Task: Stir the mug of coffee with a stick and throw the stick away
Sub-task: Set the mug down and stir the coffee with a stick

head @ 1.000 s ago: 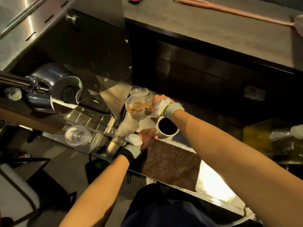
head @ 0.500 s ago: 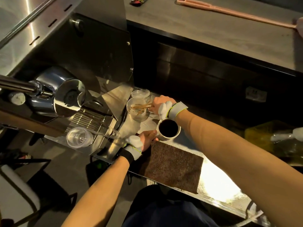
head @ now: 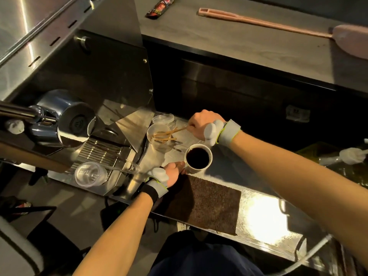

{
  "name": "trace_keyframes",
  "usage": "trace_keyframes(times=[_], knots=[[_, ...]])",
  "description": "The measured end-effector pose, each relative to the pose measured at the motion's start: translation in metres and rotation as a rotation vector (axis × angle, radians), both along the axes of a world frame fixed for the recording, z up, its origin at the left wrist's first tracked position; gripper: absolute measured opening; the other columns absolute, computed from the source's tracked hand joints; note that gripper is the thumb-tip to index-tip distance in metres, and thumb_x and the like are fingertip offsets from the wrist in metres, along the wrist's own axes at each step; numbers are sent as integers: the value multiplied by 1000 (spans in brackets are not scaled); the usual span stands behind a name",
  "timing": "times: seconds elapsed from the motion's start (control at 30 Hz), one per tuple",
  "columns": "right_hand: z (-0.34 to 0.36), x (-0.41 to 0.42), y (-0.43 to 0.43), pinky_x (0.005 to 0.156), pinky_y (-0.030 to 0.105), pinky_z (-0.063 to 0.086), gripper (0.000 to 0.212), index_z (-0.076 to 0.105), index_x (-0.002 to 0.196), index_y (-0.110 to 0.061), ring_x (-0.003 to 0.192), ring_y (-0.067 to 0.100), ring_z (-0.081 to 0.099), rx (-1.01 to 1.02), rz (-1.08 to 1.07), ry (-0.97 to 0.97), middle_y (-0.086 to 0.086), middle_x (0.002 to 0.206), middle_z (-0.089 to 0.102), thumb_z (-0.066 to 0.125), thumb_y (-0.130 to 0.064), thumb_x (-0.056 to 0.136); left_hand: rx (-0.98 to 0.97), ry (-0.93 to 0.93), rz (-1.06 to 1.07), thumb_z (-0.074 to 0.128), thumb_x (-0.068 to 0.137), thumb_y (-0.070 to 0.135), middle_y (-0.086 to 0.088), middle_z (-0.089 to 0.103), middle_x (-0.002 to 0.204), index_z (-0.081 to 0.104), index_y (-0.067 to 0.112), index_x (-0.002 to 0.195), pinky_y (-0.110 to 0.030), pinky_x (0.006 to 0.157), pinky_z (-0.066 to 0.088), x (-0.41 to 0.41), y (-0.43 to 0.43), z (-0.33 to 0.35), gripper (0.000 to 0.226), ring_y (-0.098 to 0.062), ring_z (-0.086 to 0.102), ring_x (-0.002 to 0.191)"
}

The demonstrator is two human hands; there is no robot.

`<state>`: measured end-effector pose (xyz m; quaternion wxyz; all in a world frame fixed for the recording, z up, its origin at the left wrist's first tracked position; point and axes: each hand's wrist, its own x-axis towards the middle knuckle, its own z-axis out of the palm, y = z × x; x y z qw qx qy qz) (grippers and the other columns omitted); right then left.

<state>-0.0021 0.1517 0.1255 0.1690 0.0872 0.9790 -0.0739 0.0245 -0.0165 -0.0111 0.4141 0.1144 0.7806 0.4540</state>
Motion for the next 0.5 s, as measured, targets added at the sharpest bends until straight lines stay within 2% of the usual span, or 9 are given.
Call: trace_keyframes(times=[0.07, 0.13, 0.2, 0.23, 0.3, 0.33, 0.4, 0.43, 0.5], knots=[[20, 17, 10, 70, 33, 52, 33, 71, 99, -20, 86, 30, 66, 37, 36, 61, 5, 97, 71, 44, -39, 95, -42, 7, -26, 36, 94, 18, -14, 51, 76, 43, 14, 55, -25, 72, 32, -2, 4, -2, 41, -19, 45, 70], [38, 33, 22, 72, 36, 56, 30, 69, 96, -22, 83, 29, 67, 53, 76, 99, 4, 93, 71, 45, -40, 95, -84, 33, -23, 36, 94, 22, -10, 49, 74, 45, 12, 61, -24, 67, 27, -4, 6, -1, 36, -19, 44, 73], [54, 48, 33, 73, 37, 57, 28, 68, 99, -23, 82, 28, 67, 56, 93, 91, 4, 91, 72, 46, -41, 95, -84, 42, -22, 38, 94, 23, -4, 45, 63, 46, 12, 60, -27, 58, 25, -4, 13, 7, 37, -15, 41, 60], [61, 54, 38, 73, 35, 57, 28, 69, 101, -24, 82, 27, 68, 60, 99, 66, 3, 92, 73, 46, -40, 94, -73, 48, -13, 39, 94, 21, 0, 43, 59, 48, 11, 59, -27, 54, 26, -4, 17, 7, 37, -11, 39, 56], [66, 62, 42, 70, 30, 53, 27, 69, 105, -27, 84, 25, 68, 71, 137, 8, 1, 94, 73, 47, -38, 94, -29, 31, 9, 40, 94, 13, 3, 43, 59, 48, 11, 56, -20, 58, 33, -4, 19, 15, 39, -3, 42, 54], [68, 70, 52, 67, 28, 51, 27, 70, 104, -26, 83, 25, 68, 91, 132, -9, 1, 94, 73, 48, -37, 93, 17, 15, -20, 41, 94, 14, 1, 45, 58, 45, 13, 52, -22, 65, 36, -4, 30, 16, 41, -4, 46, 55], [57, 74, 51, 62, 27, 47, 26, 71, 97, -24, 80, 25, 69, 163, 185, -80, 1, 89, 72, 49, -38, 91, 16, 33, -29, 42, 94, 22, -7, 51, 59, 45, 15, 51, -30, 69, 40, -5, 30, 9, 44, -18, 54, 61], [51, 76, 51, 60, 26, 46, 26, 71, 92, -22, 79, 26, 70, 209, 216, -123, 1, 86, 72, 50, -39, 90, 18, 39, -45, 42, 93, 26, -10, 53, 60, 46, 15, 51, -30, 70, 43, -7, 32, 7, 44, -24, 55, 65], [35, 78, 53, 57, 26, 44, 21, 71, 85, -20, 78, 26, 71, 268, 231, -145, 2, 82, 73, 59, -38, 85, 1, 20, -88, 42, 92, 29, -11, 53, 62, 46, 17, 51, -21, 68, 44, -9, 36, 1, 44, -25, 56, 66]])
